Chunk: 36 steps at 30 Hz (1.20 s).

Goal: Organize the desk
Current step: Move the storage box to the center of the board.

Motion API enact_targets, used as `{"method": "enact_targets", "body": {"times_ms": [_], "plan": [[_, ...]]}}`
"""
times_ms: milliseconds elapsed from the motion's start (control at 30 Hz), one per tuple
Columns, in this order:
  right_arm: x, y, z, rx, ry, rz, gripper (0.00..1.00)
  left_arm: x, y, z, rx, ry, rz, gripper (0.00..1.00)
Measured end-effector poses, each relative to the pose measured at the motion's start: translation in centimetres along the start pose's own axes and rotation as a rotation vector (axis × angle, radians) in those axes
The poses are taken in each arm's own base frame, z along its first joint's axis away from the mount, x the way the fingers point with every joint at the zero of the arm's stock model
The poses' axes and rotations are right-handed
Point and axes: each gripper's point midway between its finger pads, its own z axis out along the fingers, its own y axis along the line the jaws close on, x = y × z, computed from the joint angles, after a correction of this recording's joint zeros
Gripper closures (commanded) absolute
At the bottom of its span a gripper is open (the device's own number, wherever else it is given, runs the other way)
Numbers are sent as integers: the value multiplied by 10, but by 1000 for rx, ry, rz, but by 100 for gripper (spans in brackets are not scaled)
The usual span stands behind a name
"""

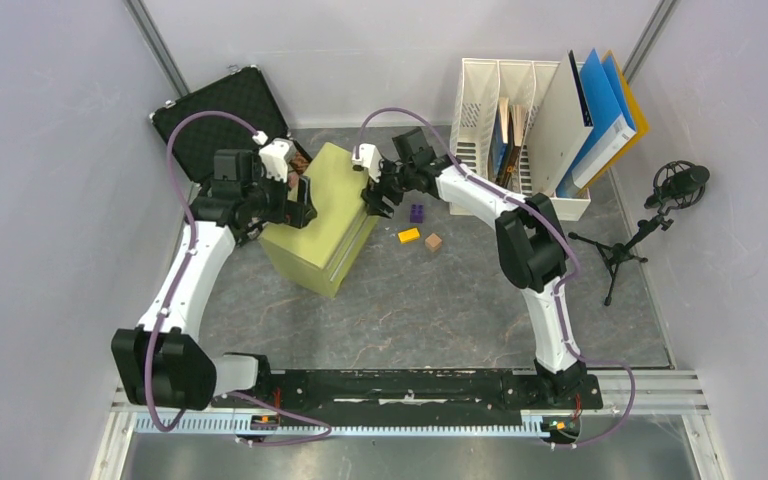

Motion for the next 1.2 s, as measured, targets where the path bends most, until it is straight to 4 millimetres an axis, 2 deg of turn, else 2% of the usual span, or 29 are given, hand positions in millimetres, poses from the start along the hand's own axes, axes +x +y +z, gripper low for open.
{"method": "enact_targets", "body": {"times_ms": [300, 500, 667, 767, 867, 933, 1067, 1200], "plan": [[-6, 11, 10, -41, 28, -5, 14, 12, 0, -18, -37, 11, 54, 0], [5, 9, 1, 40, 68, -10, 14, 12, 0, -19, -35, 17, 56, 0], [30, 23, -28, 57, 128, 1, 15, 12, 0, -18, -29, 35, 56, 0], [38, 34, -51, 59, 153, -23, 17, 11, 0, -18, -28, 45, 55, 0], [44, 50, -73, 55, 170, -51, 20, 11, 1, -18, -28, 50, 54, 0], [48, 61, -85, 46, 179, -69, 26, 11, 1, -18, -27, 52, 53, 0], [66, 83, -100, 5, 217, -88, 34, 11, 1, -17, -26, 60, 50, 0], [94, 103, -104, -55, 285, -79, 39, 10, 1, -16, -24, 70, 46, 0]]}}
